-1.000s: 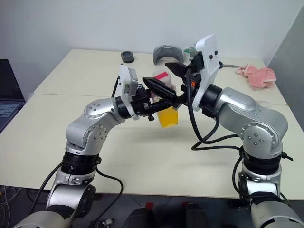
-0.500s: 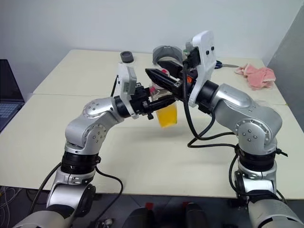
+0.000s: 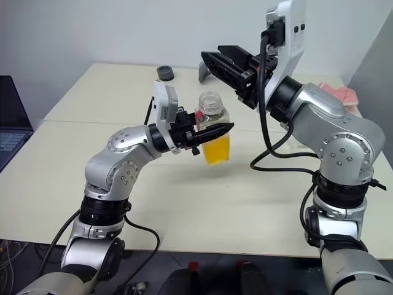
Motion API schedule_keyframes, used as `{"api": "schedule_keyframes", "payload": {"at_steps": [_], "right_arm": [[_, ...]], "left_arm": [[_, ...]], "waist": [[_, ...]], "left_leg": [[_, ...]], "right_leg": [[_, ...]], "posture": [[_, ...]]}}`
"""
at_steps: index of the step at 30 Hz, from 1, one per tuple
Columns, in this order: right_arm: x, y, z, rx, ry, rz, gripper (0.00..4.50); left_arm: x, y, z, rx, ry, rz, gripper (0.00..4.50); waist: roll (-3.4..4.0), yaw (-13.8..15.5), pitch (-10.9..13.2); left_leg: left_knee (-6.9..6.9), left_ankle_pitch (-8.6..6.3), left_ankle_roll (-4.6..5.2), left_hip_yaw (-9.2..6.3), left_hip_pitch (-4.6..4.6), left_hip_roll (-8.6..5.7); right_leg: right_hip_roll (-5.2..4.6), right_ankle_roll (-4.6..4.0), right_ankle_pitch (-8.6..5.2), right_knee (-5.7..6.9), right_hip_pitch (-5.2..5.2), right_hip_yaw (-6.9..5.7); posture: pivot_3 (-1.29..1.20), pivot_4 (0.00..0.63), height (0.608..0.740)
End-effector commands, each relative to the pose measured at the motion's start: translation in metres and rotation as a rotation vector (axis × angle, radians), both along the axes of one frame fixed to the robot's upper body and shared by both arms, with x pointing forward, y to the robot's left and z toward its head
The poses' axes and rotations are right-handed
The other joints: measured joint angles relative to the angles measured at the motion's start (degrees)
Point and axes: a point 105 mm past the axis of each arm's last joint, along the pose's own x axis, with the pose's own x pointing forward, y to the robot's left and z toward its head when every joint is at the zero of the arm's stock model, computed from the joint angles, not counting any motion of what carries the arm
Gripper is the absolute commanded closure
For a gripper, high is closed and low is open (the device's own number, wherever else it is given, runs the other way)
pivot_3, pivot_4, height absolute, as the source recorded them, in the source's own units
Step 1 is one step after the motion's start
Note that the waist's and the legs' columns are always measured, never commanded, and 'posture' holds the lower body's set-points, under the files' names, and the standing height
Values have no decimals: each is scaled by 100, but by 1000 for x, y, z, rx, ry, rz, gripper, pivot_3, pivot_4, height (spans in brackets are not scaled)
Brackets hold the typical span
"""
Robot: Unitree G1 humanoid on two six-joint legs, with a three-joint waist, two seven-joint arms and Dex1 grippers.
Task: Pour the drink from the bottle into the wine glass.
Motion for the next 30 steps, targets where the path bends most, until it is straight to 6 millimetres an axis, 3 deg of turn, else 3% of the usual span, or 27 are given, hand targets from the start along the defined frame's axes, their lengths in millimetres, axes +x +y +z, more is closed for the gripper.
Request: {"api": "schedule_keyframes", "payload": {"at_steps": [1,4,9,12,18,27,30], "right_arm": [[-10,3,6,-6,-68,10,2720],[-4,-9,0,-6,-45,-53,2720],[9,-63,-34,-55,38,-286,2720],[9,-92,-72,-99,135,-456,2720],[13,-127,-156,-91,329,-736,2720],[16,-152,-225,-55,468,-937,2720],[14,-153,-229,-51,469,-944,1741]], "left_arm": [[-9,-2,17,-29,-69,-27,2603],[-9,-1,17,-27,-69,-26,2603],[-11,2,14,-22,-62,-20,2603],[-13,2,13,-22,-57,-19,2603],[-12,-1,13,-30,-56,-27,2603],[-12,-4,16,-29,-67,-38,2603],[-13,-4,16,-29,-69,-38,2603]], "waist": [[0,-14,0],[0,-2,0],[-2,55,0],[-2,49,0],[-1,0,0],[1,7,0],[2,9,0]], "left_leg": [[0,0,0,0,0,1],[1,0,0,-1,0,1],[12,0,0,-12,-19,-7],[15,-1,2,-10,-32,-7],[17,0,1,-7,-29,-3],[28,1,-1,2,-16,-1],[27,1,-1,2,-17,-1]], "right_leg": [[1,0,0,1,0,1],[5,0,0,2,0,0],[-3,0,0,-4,-2,-4],[-5,1,0,-7,-8,-5],[8,1,-1,0,-13,3],[21,3,-2,5,-5,12],[19,3,-2,5,-5,14]], "posture": [[0,150,740],[0,150,740],[0,150,740],[0,150,740],[0,150,740],[0,150,740],[0,150,740]]}}
